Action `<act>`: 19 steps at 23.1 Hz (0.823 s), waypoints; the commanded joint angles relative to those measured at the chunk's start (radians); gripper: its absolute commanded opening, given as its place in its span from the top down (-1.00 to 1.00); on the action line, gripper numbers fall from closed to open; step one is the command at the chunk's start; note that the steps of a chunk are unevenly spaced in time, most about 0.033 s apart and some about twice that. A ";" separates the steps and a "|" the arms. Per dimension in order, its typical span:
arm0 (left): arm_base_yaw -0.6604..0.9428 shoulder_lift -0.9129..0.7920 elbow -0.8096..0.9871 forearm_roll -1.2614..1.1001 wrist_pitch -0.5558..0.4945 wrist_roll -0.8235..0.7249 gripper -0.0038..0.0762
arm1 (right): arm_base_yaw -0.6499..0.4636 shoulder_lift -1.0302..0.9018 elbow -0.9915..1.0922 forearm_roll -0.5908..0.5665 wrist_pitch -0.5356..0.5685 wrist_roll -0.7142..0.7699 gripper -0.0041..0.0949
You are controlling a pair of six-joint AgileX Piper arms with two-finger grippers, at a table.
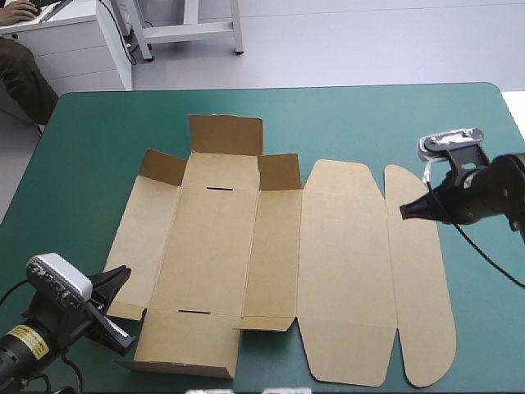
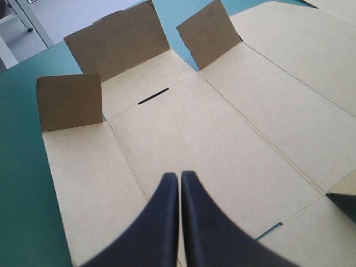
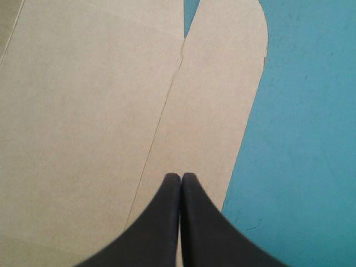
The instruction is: Fold the box
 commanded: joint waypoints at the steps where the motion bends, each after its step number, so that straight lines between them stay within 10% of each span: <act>1: -0.005 0.015 -0.035 0.000 -0.069 0.001 0.92 | -0.010 -0.139 0.062 0.003 -0.044 -0.010 0.96; 19: -0.005 0.150 -0.083 0.018 -0.071 -0.026 0.92 | -0.010 -0.659 0.440 0.029 -0.037 0.044 0.96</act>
